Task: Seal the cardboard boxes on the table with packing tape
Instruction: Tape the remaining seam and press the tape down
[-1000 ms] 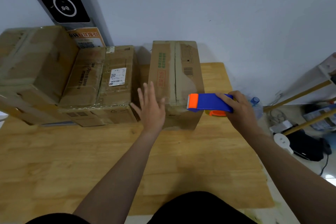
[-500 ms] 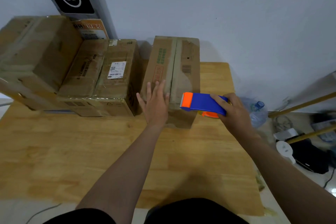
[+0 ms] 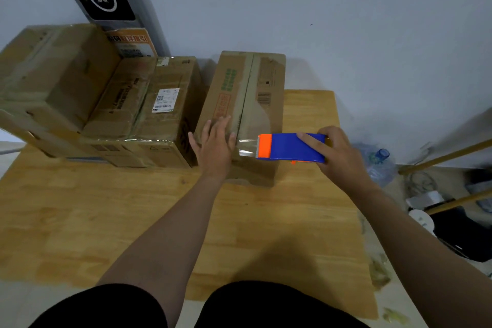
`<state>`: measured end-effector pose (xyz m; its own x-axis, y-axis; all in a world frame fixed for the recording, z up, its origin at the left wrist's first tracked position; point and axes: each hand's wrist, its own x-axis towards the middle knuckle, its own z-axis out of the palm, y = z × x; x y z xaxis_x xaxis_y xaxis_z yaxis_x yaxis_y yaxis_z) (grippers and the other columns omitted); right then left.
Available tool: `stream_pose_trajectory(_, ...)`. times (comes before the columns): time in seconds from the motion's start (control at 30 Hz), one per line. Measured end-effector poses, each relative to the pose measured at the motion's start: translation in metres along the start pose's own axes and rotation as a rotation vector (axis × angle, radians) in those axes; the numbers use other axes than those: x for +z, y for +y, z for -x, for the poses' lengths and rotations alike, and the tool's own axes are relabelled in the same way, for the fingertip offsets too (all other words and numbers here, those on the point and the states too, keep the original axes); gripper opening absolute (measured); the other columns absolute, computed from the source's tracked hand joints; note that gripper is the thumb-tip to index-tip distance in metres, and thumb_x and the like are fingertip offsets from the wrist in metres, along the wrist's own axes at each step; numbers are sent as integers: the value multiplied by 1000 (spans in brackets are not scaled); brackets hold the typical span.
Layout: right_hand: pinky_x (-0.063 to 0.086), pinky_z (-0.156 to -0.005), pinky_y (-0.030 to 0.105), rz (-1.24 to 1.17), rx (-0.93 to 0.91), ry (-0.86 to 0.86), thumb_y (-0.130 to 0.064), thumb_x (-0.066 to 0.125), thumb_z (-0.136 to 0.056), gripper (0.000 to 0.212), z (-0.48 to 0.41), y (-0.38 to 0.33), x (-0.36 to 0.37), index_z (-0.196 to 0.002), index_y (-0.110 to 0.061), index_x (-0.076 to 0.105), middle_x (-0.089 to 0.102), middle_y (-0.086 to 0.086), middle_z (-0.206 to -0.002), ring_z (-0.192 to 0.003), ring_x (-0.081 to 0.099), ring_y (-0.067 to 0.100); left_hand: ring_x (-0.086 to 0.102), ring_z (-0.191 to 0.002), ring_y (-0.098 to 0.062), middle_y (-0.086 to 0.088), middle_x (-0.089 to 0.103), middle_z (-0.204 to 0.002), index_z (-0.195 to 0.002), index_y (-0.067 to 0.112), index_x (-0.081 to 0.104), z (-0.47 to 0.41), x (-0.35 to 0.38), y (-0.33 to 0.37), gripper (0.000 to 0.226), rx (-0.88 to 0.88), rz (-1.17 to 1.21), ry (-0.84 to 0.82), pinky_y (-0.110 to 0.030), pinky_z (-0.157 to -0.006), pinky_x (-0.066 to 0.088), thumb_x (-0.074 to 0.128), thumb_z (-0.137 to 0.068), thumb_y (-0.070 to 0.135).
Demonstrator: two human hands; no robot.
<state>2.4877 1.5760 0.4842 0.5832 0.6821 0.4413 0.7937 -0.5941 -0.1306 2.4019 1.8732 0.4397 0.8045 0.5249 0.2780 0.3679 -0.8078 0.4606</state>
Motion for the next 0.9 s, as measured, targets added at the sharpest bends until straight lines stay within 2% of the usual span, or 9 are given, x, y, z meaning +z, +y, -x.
stream_pose_trajectory(0.1,50,-55,32,4,3,21,-4,74,-83,74,8,23,-4,-146,-31,45,50,13,-118,-106,53,30,27,-152,-16,9,49,-154,-149,34,45,0,0,-1,45,4,-14,3,-58,-123,-6,38,-107,48)
stream_pose_trajectory(0.23,48,-51,34,14,146,-10,0,78,-80,84,26,50,1,-148,-35,42,47,12,-114,-99,54,32,30,-151,-17,7,51,-152,-148,29,48,0,3,-1,45,4,-23,23,-55,-122,-6,35,-108,46)
stream_pose_trajectory(0.37,46,-57,35,-13,176,-24,-5,72,-84,75,32,44,10,-148,-32,44,46,14,-109,-92,52,31,35,-149,-22,-2,53,-151,-144,19,51,0,4,-6,39,-7,53,110,-54,-123,15,40,-109,33)
stream_pose_trajectory(0.43,50,-59,39,-39,190,-36,-7,70,-87,71,31,39,14,-149,-31,45,45,13,-110,-91,51,29,34,-150,-25,-6,52,-151,-142,16,50,-2,-2,-19,38,-41,134,136,-54,-120,29,42,-109,32)
stream_pose_trajectory(0.5,51,-58,38,-50,208,-42,-8,70,-88,71,31,37,19,-150,-31,45,44,12,-111,-93,51,28,33,-150,-28,-9,51,-151,-143,14,49,-5,-7,-27,40,-81,193,129,-56,-117,34,42,-109,34)
stream_pose_trajectory(0.67,46,-57,32,-53,200,-32,-13,63,-89,64,25,29,25,-149,-28,47,45,14,-111,-94,53,30,30,-152,-23,-5,53,-150,-141,18,48,-12,-9,-26,37,-137,24,135,-60,-125,9,43,-107,31)
stream_pose_trajectory(0.73,47,-58,32,-56,205,-44,-17,61,-90,61,25,27,26,-149,-27,47,45,14,-111,-94,53,29,29,-153,-29,-9,53,-150,-141,15,50,-14,-11,-16,39,-126,-53,137,-60,-125,3,48,-102,19)
stream_pose_trajectory(0.8,49,-59,34,-66,210,-50,-16,62,-90,63,26,26,27,-150,-28,46,44,13,-111,-93,53,29,28,-152,-36,-12,54,-149,-139,11,52,-16,-8,0,44,2,-119,134,-63,-124,5,48,-96,4)
stream_pose_trajectory(0.9,44,-58,31,-70,209,-43,-9,68,-87,71,29,24,27,-150,-30,45,45,12,-109,-91,52,28,33,-151,-32,-11,58,-144,-135,10,54,-13,2,22,46,210,-149,121,-63,-124,10,43,-91,1)
